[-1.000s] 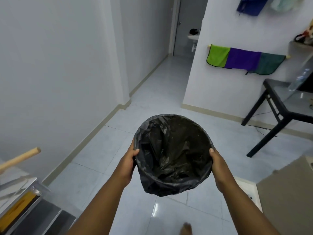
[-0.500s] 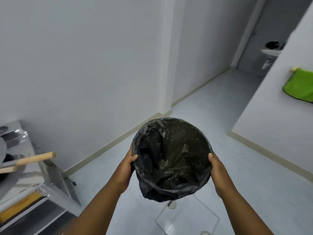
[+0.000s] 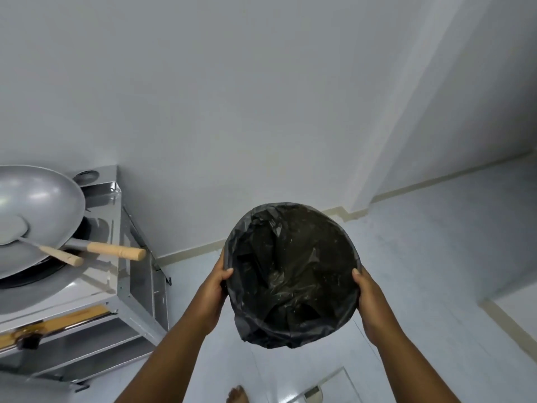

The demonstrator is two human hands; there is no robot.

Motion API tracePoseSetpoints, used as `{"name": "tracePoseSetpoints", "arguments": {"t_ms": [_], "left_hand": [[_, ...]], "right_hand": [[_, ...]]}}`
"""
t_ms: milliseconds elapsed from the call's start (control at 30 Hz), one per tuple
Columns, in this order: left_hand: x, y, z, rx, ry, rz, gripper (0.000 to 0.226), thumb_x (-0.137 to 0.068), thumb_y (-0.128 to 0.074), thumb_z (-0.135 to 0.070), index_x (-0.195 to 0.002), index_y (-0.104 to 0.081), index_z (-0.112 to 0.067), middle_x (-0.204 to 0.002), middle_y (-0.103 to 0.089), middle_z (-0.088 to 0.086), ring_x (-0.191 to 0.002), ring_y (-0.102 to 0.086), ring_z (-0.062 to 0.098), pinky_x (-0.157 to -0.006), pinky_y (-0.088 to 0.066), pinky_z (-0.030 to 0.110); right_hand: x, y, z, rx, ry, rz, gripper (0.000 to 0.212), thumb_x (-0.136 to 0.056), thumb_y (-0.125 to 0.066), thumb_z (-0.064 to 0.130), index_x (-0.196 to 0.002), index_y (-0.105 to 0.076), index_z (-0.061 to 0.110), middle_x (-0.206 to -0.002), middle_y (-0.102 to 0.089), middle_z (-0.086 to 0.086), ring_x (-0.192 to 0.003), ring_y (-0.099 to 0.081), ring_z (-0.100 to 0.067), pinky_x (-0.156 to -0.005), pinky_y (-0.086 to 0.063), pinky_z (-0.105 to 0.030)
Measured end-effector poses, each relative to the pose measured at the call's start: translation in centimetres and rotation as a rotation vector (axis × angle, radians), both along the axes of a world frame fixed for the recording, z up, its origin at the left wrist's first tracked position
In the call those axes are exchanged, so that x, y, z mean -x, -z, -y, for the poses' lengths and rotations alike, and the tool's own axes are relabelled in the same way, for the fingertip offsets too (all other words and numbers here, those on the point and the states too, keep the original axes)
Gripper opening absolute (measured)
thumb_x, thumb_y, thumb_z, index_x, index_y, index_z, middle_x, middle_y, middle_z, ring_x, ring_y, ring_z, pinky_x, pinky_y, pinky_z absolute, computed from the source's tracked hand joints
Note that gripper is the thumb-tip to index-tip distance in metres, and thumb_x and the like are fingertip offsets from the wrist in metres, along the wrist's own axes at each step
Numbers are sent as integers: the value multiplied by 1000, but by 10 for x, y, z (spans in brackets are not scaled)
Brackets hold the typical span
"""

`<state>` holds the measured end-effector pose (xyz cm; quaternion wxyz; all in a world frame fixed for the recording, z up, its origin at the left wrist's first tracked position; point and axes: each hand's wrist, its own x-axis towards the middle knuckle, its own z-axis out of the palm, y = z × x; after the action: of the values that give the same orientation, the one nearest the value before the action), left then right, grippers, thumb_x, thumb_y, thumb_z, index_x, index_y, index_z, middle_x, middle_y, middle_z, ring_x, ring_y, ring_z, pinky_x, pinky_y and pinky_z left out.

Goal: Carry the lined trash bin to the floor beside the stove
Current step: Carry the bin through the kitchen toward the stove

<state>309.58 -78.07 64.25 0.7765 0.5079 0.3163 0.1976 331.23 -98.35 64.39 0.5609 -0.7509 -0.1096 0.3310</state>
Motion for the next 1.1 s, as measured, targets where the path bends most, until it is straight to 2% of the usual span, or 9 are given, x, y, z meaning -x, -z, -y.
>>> {"name": "tracePoseSetpoints", "arguments": {"t_ms": [133,300,433,600,733,833,933,1067,1100], "left_hand": [[-20,21,-38,59,-84,-14,61,-80,-52,-35,-139,-40,-44,-148,-50,-2,-134,-48,27,-112,-39,47],[-40,29,-66,24,-132,-75,44,-99,-36,-50,-144,-38,-49,-145,-48,-17,-134,-45,13,-109,-38,35],[-46,46,-81,79,-228,-128,63,-91,-27,-67,-148,-38,-41,-150,-44,-9,-138,-41,17,-116,-32,42],[-48,71,-87,118,-347,-198,69,-86,-31,-74,-144,-44,-41,-152,-47,-5,-141,-42,20,-118,-31,48],[-57,99,-89,159,-394,-269,68,-83,-30,-77,-141,-48,-44,-148,-51,-9,-138,-45,17,-117,-33,44],[-62,141,-90,220,-447,-333,69,-85,-27,-75,-140,-48,-40,-148,-51,-6,-139,-45,19,-117,-34,45],[-63,200,-92,318,-492,-368,73,-85,-25,-72,-144,-42,-33,-151,-46,-3,-142,-40,25,-116,-34,46],[-59,285,-101,394,-500,-434,94,-70,-40,-86,-145,-44,-29,-148,-52,1,-137,-48,25,-101,-48,36],[-58,307,-105,406,-499,-450,91,-73,-38,-83,-146,-43,-28,-148,-52,1,-137,-47,25,-101,-47,36]], "right_hand": [[-24,9,-47,32,-47,-42,46,-101,-37,43,-144,-46,30,-140,-55,-1,-118,-55,-21,-103,-46,-43],[-56,25,-95,54,-76,-82,48,-100,-38,47,-144,-46,32,-144,-54,-2,-128,-53,-29,-106,-45,-49],[-75,46,-130,71,-147,-98,47,-99,-40,47,-143,-46,33,-142,-54,-1,-129,-52,-29,-107,-44,-50],[-102,84,-169,118,-292,-152,46,-98,-42,50,-141,-47,35,-142,-55,0,-128,-52,-28,-107,-44,-50],[-124,122,-190,111,-382,-221,41,-98,-45,45,-138,-50,40,-138,-58,5,-128,-53,-24,-108,-43,-49],[-134,161,-204,129,-434,-272,40,-99,-46,39,-138,-52,40,-137,-60,8,-127,-54,-18,-106,-45,-43],[-136,211,-212,166,-469,-311,39,-94,-50,45,-133,-54,45,-132,-62,16,-122,-56,-10,-97,-49,-32],[-131,294,-222,239,-482,-378,30,-99,-45,36,-125,-55,47,-125,-63,20,-115,-59,-5,-83,-53,-20],[-129,318,-224,259,-483,-388,31,-100,-44,34,-126,-54,47,-125,-63,20,-114,-59,-5,-81,-54,-21]]}}
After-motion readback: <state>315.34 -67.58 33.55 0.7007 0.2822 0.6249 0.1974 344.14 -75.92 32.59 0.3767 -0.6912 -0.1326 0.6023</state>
